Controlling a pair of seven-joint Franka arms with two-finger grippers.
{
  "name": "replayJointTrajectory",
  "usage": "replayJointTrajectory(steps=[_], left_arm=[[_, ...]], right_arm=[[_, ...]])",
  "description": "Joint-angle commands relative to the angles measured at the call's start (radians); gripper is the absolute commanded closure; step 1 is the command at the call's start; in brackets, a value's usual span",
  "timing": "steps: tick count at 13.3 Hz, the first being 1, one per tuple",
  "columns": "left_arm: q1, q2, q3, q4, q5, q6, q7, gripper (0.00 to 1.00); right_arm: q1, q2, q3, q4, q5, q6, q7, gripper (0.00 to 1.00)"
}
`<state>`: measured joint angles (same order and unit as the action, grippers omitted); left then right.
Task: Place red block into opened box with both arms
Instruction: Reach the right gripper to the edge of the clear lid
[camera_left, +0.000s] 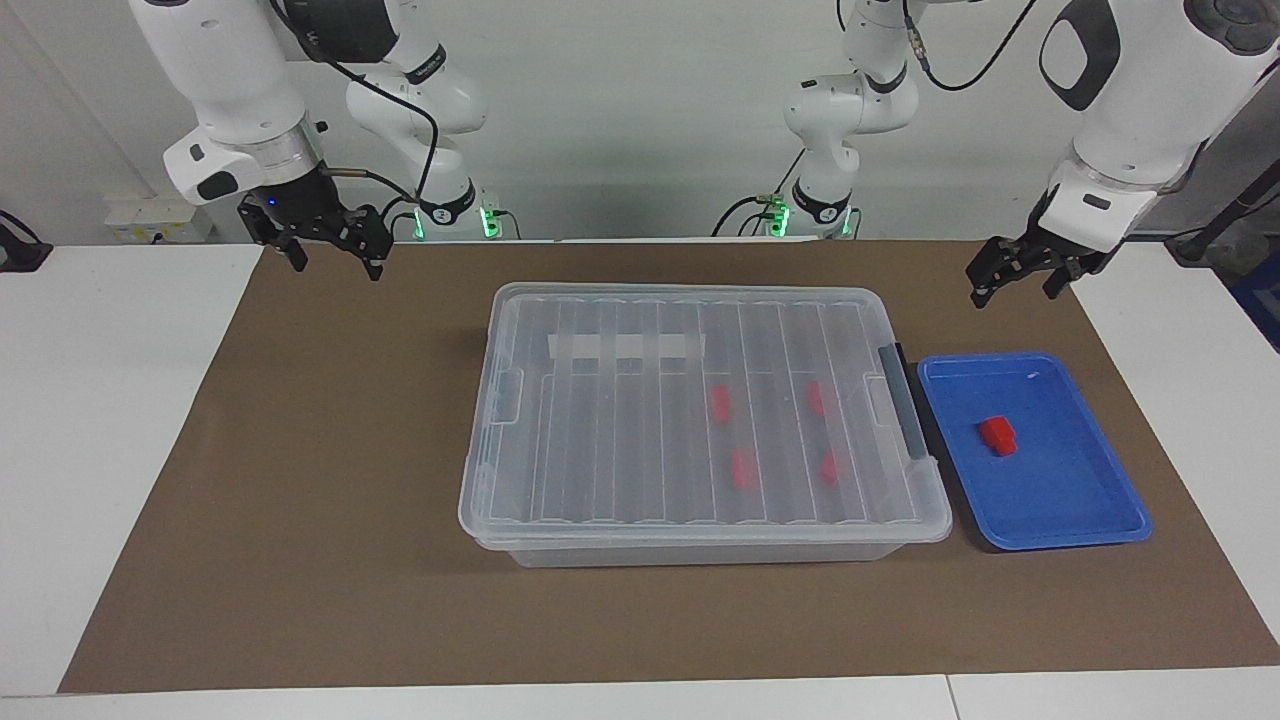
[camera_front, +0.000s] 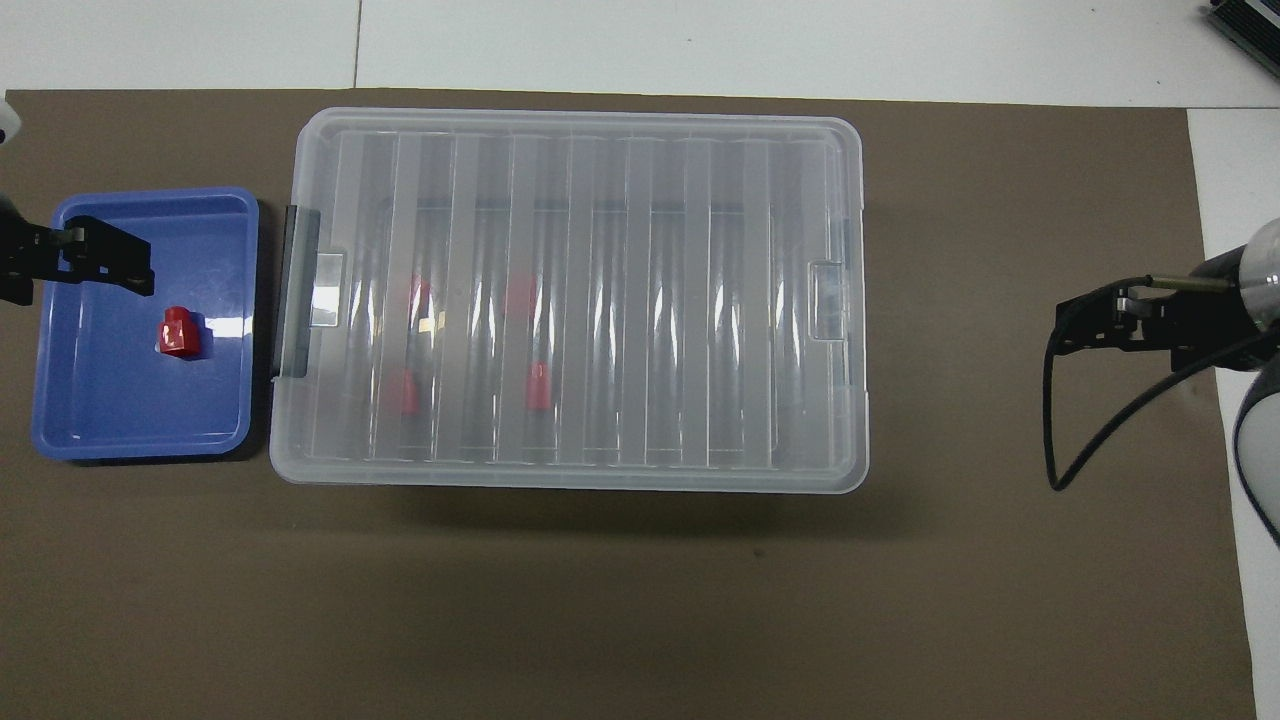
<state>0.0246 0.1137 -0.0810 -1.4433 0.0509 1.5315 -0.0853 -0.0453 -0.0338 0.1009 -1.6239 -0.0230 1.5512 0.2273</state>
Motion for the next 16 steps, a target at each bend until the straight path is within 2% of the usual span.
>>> replayJointTrajectory(steps=[1, 4, 8, 11, 16], left_arm=[[0.006, -0.031, 0.001, -0.037, 0.001, 0.019, 0.010, 0.00], [0.006, -0.031, 0.000, -0.037, 0.001, 0.019, 0.010, 0.00], [0.003, -0.031, 0.000, -0.037, 0.001, 0.019, 0.009, 0.00], [0.006, -0.031, 0.000, -0.037, 0.001, 0.019, 0.009, 0.00], [0.005, -0.031, 0.000, -0.037, 0.001, 0.019, 0.010, 0.00]], right_arm=[[-0.007, -0.031, 0.002, -0.037, 0.000, 0.026, -0.002, 0.00], [-0.005, -0.029, 0.003, -0.043, 0.000, 0.038, -0.002, 0.00], [-0.002, -0.048, 0.006, -0.135, 0.002, 0.142, 0.012, 0.00], [0.048, -0.048, 0.006, -0.217, 0.005, 0.240, 0.092, 0.00], [0.140, -0.017, 0.006, -0.287, 0.005, 0.392, 0.129, 0.00]])
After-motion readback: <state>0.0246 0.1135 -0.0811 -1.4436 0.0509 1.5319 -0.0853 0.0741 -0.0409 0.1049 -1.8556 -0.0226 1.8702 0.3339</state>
